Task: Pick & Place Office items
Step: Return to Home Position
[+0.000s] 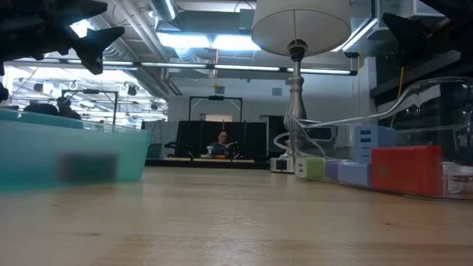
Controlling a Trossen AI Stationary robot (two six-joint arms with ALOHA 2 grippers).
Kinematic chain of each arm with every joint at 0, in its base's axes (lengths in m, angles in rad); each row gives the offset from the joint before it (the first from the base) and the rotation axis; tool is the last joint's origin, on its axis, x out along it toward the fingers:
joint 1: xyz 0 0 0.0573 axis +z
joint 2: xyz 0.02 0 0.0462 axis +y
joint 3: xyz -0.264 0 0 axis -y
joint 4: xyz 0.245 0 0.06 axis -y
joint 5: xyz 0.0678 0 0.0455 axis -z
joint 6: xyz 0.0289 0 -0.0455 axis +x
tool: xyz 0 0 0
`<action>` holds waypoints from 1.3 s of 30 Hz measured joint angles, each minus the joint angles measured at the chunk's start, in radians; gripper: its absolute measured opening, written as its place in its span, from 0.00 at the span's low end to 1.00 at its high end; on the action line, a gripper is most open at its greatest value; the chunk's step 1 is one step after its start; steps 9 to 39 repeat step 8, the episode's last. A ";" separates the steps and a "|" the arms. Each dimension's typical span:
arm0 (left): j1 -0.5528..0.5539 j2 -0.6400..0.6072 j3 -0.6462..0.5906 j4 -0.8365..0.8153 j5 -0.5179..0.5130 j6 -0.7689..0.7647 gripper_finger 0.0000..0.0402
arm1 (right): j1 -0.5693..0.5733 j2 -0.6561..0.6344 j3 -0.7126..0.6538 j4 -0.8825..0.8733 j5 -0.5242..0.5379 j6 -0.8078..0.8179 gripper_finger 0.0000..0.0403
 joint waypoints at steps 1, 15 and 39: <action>0.000 0.000 0.000 0.000 0.000 0.000 0.54 | 0.000 0.000 0.000 0.000 0.000 0.000 0.69; 0.000 0.000 0.000 0.000 0.000 0.000 0.54 | 0.000 0.000 0.000 0.000 0.000 0.000 0.69; 0.000 0.000 0.000 0.000 0.000 0.000 0.54 | 0.000 0.000 0.000 0.000 0.000 0.000 0.69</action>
